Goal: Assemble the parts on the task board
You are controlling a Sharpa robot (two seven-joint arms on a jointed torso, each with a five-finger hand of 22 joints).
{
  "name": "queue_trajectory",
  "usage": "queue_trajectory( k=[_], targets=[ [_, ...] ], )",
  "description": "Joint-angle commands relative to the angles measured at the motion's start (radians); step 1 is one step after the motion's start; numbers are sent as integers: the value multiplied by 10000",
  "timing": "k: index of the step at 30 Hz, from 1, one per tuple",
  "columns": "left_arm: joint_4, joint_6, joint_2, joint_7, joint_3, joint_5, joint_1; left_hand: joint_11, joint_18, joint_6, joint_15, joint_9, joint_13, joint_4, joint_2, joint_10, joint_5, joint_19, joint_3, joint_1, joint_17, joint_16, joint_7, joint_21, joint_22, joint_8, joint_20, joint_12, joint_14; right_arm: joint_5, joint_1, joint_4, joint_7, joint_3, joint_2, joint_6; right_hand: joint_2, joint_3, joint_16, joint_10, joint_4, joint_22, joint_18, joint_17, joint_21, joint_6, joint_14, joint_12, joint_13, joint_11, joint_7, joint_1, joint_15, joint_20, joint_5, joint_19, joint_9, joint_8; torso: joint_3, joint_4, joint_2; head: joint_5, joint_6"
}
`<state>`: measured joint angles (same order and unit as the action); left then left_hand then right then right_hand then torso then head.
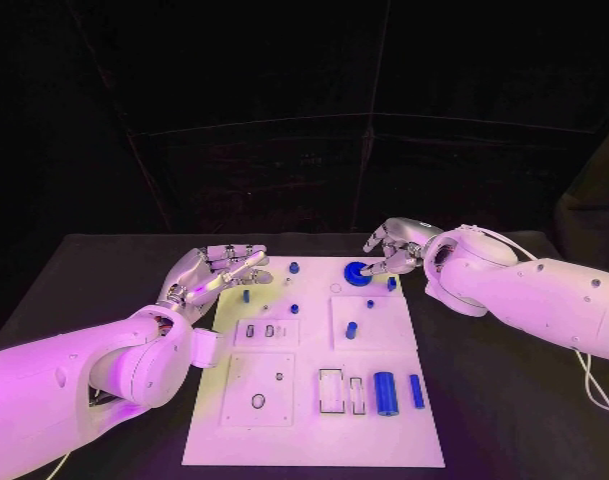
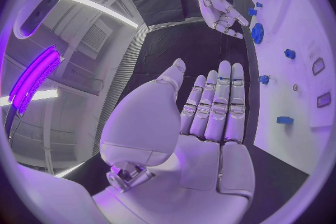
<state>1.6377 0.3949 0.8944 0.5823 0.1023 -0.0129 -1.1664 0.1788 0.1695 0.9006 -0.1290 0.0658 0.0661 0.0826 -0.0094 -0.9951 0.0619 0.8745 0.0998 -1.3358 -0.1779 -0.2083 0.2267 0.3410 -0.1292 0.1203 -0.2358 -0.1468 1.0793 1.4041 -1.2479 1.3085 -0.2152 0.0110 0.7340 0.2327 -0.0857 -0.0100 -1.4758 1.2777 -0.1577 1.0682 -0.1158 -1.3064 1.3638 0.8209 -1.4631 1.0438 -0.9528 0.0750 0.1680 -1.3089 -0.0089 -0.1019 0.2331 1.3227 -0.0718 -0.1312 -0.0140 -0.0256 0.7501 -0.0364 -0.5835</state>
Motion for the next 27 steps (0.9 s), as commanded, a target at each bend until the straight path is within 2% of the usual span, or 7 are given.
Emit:
queue_trajectory(
  k=[1,3,7,9,15,27],
  targets=[
    [-16,-148,-30,35,-8,-58,-14,6,128,27,-11,2,-15,-51,83,47,-43,-53,-9,-16,-10,46,63,-54,16,-58,-46,50,-52,-152,-28,-102,-366,8,-88,-736,-2,-103,-109,182,-77,67,206,-290,80,-49,-650,548,-617,30,23,-182,79,-30,72,72,-17,-93,-5,-2,18,-16,-32],
    [-36,-149,-43,32,-8,-57,-13,3,130,32,-10,3,-15,-64,96,48,-44,-52,-3,-26,-15,51,57,-57,20,-59,-47,54,-47,-55,-29,-167,-369,7,-162,-878,21,-186,-252,495,-130,166,224,-655,132,-28,-710,1271,-1425,43,27,-257,92,-44,73,112,-20,-171,2,2,20,-27,-36],
    [-67,-153,-64,29,-7,-57,-13,2,130,34,-9,3,-15,-69,100,49,-44,-52,-1,-30,-16,53,55,-59,21,-60,-48,55,-45,109,-28,-283,-338,6,-299,-1009,82,-400,-487,1085,-231,502,285,-1262,307,-33,-804,2700,-3030,105,67,-380,149,-108,62,252,-7,-323,-14,-11,13,-72,-45],
    [-79,-161,-74,22,-7,-57,-12,1,131,36,-9,4,-14,-76,106,49,-44,-51,3,-35,-18,56,53,-60,23,-62,-48,57,-43,208,-28,-348,-314,5,-383,-1077,114,-433,-524,1214,-233,586,297,-1363,349,-1,-821,2954,-3321,108,68,-416,167,-115,64,287,-11,-372,-12,-21,19,-63,-55],
    [-96,-126,-84,51,-7,-57,-12,-1,133,39,-7,4,-14,-84,112,47,-44,-50,7,-42,-21,59,51,-61,25,-62,-48,58,-39,364,-26,-456,-265,4,-545,-1212,201,-475,-589,1289,-182,691,313,-1542,409,116,-851,3191,-3598,100,50,-545,173,-128,166,322,-24,-491,-12,-16,14,-86,-151],
    [-113,-122,-77,53,-7,-57,-12,-9,138,58,0,8,-11,-124,141,35,-45,-40,26,-75,-34,69,45,-65,34,-64,-48,59,-18,770,-24,-782,-283,2,-784,-1197,321,-448,-634,1402,-50,819,335,-1672,473,186,-874,3402,-3853,86,33,-735,166,-124,205,373,-21,-562,-15,-16,18,-79,-195]
  ],
)
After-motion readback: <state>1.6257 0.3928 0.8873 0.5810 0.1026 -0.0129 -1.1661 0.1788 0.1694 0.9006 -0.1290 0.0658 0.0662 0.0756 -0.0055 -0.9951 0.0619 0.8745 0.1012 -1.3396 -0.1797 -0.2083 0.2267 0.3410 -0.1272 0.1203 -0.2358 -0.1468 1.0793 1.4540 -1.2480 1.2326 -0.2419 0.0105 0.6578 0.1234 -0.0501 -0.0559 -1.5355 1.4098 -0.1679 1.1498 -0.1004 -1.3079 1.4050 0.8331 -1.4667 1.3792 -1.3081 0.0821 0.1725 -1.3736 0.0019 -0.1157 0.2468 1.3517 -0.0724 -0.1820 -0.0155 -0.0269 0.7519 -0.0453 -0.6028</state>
